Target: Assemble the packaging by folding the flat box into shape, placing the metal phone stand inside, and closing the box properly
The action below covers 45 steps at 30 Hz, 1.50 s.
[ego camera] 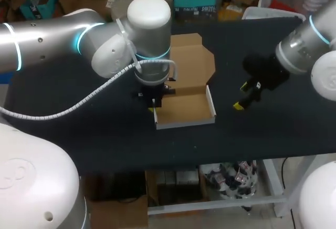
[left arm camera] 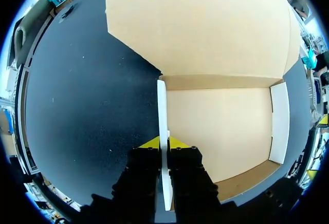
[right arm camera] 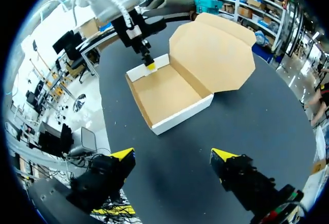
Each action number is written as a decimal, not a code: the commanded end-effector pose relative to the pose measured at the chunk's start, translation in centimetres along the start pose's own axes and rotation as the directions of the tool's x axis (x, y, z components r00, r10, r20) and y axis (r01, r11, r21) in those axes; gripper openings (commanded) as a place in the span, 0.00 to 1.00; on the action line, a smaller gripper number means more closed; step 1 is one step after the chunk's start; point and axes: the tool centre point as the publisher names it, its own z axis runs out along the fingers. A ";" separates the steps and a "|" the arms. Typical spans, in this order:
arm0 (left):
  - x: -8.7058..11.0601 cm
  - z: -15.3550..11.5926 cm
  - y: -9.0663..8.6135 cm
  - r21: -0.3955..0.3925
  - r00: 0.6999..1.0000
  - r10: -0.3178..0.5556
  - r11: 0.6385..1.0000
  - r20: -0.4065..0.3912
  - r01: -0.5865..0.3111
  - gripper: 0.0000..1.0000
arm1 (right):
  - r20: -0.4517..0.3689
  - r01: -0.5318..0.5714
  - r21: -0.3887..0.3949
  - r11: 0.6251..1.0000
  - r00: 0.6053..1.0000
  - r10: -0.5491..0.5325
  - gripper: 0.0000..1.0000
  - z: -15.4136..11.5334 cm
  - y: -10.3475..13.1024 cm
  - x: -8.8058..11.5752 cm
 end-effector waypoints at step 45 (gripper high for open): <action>-3.1 0.1 -0.5 0.054 0.969 0.064 0.995 0.240 -0.079 0.00 | -0.006 0.277 -0.099 0.956 0.960 -0.279 1.00 -4.0 -4.3 3.3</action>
